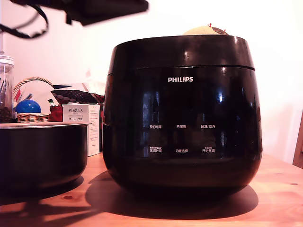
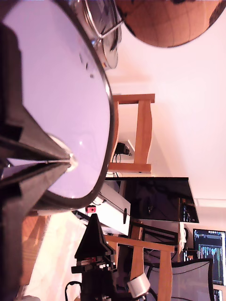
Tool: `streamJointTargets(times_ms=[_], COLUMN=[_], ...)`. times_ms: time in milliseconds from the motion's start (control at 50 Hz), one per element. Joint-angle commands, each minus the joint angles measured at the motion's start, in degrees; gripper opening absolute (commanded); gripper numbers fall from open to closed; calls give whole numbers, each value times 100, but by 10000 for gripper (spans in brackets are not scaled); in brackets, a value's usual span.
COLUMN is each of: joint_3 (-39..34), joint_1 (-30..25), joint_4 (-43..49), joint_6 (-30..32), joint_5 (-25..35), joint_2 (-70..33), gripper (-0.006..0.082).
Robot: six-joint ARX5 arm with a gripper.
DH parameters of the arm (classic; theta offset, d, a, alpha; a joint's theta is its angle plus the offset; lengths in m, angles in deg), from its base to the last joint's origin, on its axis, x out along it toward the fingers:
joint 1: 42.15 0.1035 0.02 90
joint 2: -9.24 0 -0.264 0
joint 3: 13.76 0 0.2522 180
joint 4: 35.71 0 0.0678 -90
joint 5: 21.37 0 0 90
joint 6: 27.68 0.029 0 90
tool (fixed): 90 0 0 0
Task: Open the rice cooker by pressing the large metal button on the top of its lid with medium force
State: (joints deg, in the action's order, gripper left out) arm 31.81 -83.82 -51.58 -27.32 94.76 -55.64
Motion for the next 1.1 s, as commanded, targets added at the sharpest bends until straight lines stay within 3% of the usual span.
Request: streamJointTargets(times_ms=[0, 420, 1080], joint_3=[164, 918, 1043], joint_1=[-85, -448, -654], joint_4=[-87, 181, 767], joint_6=[15, 17, 216], joint_5=[-68, -702, -1012], joint_2=[-111, -890, -1322], gripper=[-24, -24, -24])
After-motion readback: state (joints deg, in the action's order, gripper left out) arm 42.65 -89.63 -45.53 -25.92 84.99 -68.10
